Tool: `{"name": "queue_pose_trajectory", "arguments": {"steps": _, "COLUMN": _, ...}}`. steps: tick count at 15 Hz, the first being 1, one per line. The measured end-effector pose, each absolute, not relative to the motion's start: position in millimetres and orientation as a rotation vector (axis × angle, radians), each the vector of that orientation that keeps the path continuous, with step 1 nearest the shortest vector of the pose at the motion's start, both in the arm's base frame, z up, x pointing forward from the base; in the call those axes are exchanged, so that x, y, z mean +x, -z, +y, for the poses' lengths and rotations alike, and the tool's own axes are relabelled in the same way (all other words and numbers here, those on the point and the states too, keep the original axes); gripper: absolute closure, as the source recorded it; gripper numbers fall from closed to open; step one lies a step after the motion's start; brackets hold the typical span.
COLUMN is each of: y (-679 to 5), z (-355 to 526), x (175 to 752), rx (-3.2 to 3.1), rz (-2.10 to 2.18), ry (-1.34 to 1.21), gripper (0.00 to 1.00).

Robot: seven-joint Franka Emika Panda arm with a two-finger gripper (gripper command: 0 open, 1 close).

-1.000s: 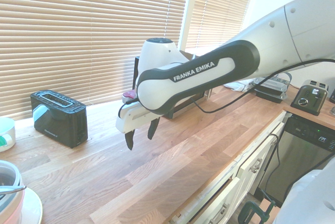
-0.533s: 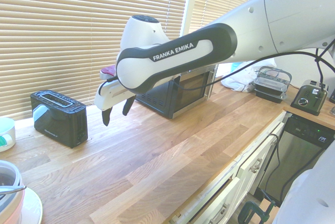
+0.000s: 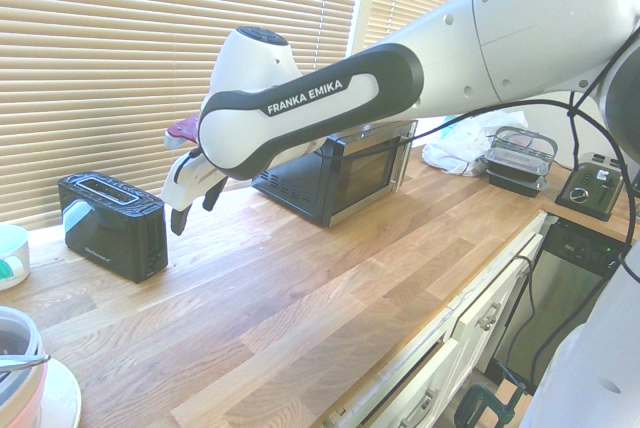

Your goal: Press the toaster

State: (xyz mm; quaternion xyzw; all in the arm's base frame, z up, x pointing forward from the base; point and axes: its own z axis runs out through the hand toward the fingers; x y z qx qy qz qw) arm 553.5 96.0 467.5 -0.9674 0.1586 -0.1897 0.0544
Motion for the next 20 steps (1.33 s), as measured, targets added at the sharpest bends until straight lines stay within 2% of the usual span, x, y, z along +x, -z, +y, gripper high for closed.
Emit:
{"name": "queue_pose_trajectory", "arguments": {"steps": 10, "y": -494, "z": 131, "x": 602, "rx": -2.916, "rz": 0.467, "ry": 0.576, "gripper": 0.0}}
{"name": "queue_pose_trajectory", "arguments": {"steps": 11, "y": -498, "z": 131, "x": 604, "rx": -2.911, "rz": 0.471, "ry": 0.584, "gripper": 1.0}}
{"name": "queue_pose_trajectory", "arguments": {"steps": 20, "y": -500, "z": 123, "x": 614, "rx": -2.855, "rz": 0.609, "ry": 0.575, "gripper": 1.0}}
